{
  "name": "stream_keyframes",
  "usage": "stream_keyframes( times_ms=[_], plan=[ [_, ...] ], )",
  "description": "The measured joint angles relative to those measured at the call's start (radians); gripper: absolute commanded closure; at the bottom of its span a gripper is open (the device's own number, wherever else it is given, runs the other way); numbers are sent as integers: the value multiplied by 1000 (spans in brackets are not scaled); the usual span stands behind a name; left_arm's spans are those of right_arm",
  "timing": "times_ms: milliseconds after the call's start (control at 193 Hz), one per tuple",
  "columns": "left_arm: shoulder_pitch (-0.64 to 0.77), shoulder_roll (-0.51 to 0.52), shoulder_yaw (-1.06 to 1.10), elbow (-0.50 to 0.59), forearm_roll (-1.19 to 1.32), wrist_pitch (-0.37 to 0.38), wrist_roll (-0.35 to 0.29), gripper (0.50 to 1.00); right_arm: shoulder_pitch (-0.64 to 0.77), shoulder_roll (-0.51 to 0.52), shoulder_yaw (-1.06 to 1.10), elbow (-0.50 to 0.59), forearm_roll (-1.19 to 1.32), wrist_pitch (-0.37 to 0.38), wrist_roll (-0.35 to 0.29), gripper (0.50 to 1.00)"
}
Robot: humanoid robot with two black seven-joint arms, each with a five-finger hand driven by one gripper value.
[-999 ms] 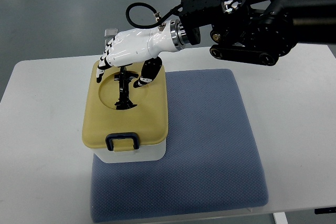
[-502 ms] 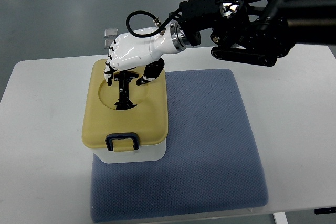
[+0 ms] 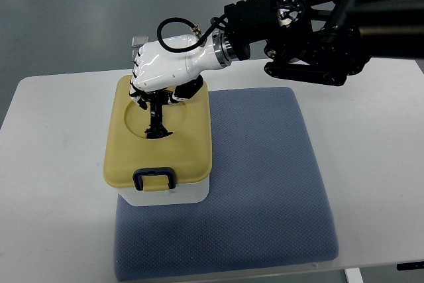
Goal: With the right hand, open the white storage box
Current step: 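Close the right hand fingers around the black lid handle, then lift the yellow lid off the box with the right hand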
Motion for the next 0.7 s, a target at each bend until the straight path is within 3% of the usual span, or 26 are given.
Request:
stream_keyframes(
  times_ms=[476, 699],
  plan=[
    [0, 0, 0, 0, 0, 0, 0, 500, -8, -7, 36, -1, 2, -86, 0, 1000],
    [0, 0, 0, 0, 0, 0, 0, 500, -2, -39, 94, -1, 7, -93, 0, 1000]
  ],
)
